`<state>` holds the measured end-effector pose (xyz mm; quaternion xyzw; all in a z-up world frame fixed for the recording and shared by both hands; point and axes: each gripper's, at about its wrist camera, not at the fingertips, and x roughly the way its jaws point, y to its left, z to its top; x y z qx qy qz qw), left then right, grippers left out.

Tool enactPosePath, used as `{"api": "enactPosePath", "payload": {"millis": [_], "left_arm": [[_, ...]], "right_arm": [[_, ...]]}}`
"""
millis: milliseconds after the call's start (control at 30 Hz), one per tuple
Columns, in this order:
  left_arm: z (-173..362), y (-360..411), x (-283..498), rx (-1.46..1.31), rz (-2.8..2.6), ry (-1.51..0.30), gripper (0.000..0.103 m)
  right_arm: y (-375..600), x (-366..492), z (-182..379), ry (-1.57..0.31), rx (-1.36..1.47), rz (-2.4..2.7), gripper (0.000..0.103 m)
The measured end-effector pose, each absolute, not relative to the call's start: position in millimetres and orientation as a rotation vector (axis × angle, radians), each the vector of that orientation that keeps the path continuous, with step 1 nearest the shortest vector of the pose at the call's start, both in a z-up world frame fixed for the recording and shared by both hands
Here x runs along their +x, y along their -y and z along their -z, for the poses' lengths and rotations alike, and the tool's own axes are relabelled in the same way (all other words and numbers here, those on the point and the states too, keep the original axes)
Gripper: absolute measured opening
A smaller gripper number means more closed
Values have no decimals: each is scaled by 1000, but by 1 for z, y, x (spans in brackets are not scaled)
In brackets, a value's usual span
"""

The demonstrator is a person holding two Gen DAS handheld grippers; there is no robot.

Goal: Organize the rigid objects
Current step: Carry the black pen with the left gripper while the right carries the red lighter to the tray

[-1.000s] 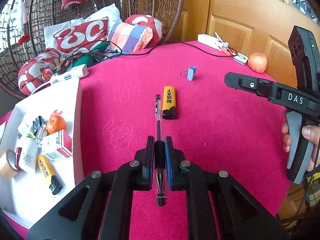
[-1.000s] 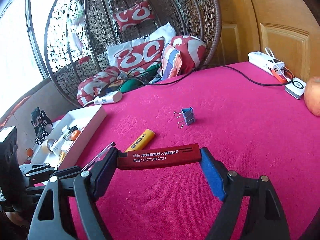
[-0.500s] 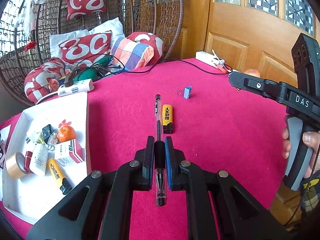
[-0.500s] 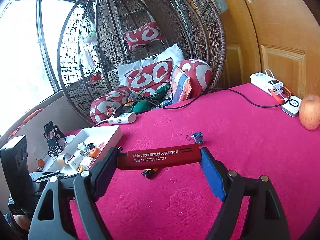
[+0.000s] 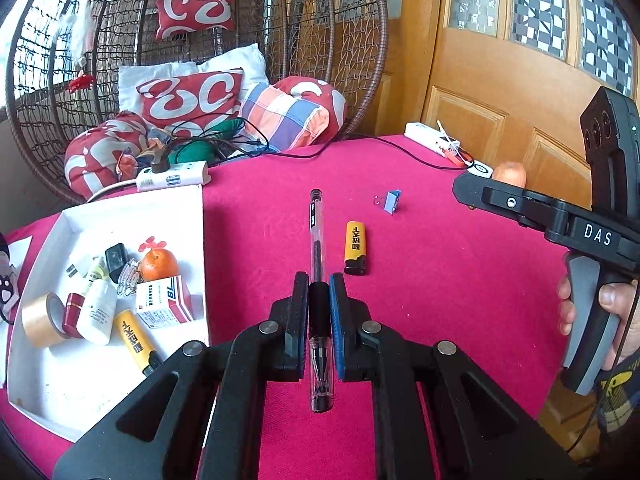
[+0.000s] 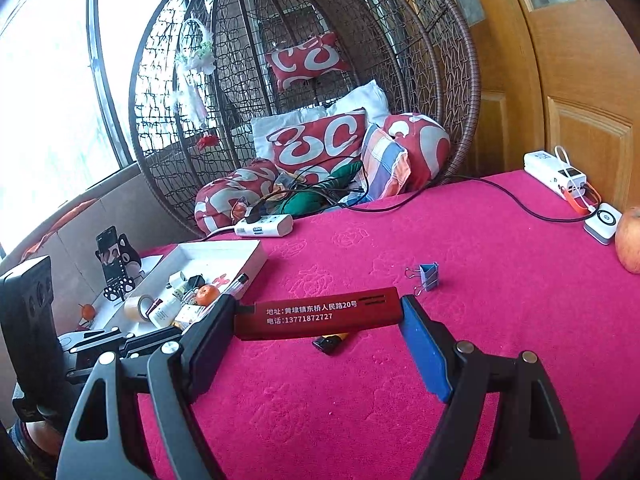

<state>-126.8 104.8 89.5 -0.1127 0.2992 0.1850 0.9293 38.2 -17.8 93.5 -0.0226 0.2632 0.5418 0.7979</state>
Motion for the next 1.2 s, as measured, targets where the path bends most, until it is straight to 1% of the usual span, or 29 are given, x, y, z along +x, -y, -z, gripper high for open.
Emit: {"api": "enactPosePath", "payload": {"millis": [400, 633, 1200], "left_arm": [[-93, -129, -155, -294, -415, -561, 9], [-95, -145, -174, -323, -446, -529, 9], [-98, -207, -223, -376, -599, -464, 9]], "right_arm": [[-5, 23, -98, -572, -109, -1182, 82], [-25, 7, -107, -542, -154, -1204, 82], [-102, -46, -122, -513, -272, -1331, 82]]}}
